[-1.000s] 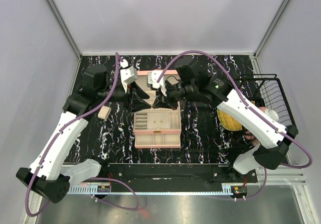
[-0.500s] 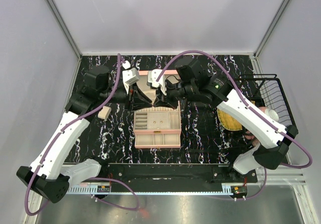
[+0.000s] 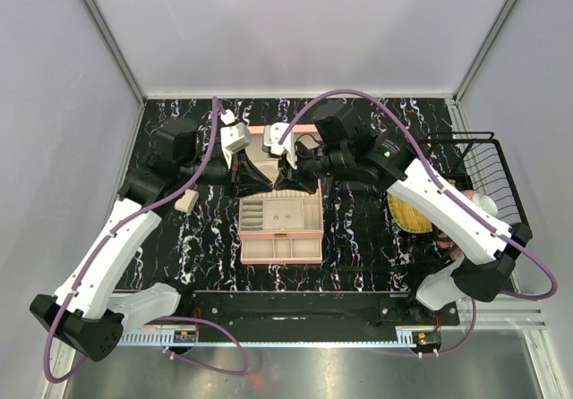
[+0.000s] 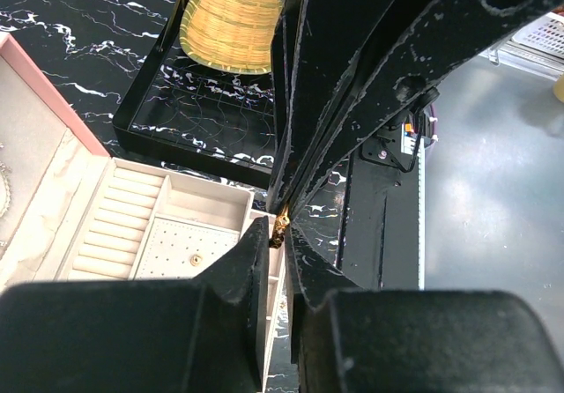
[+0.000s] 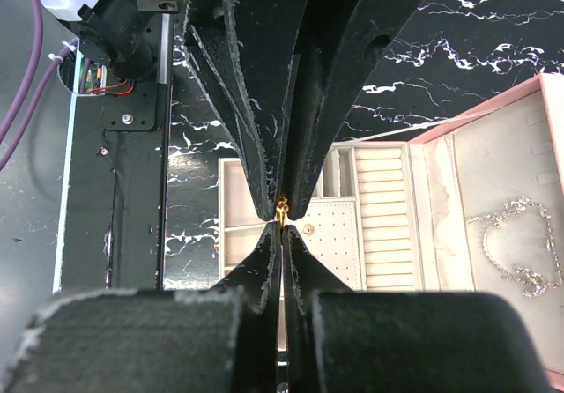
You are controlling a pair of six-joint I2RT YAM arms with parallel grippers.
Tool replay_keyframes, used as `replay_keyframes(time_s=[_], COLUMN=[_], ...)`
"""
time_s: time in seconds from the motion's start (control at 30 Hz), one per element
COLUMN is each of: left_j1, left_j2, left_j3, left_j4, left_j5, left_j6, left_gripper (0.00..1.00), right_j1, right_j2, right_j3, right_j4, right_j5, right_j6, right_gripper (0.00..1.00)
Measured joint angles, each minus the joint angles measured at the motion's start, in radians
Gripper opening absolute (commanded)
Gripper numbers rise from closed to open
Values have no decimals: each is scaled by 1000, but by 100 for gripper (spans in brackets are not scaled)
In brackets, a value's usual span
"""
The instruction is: Organize the mixed jewelry
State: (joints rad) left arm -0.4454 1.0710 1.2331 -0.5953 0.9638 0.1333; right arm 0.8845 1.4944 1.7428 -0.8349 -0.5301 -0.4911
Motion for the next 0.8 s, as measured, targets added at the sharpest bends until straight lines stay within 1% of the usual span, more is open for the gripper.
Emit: replay_keyframes(time_s=[0.27,0.37,0.63,0.7,0.8], left_j1=[0,0,0,0,0], left_j2=[0,0,0,0,0], left_j3=[0,2,11,14,15], left_j4=[0,0,-2,-2,-2], left_j5=[0,0,-3,-3,-3], left_j6=[-5,-10,-11,-11,-11], left_gripper=[31,33,33,31,25], right_j1=[0,0,0,0,0], right_j2=[0,0,-4,-6,-7], right_j3=[-3,-4,-16,-19,-20], right_j4=[7,10,19,22,23], right_j5=[6,6,11,14,14], right_j6=[-2,-2,-2,-2,-2], right_gripper=[0,0,0,0,0])
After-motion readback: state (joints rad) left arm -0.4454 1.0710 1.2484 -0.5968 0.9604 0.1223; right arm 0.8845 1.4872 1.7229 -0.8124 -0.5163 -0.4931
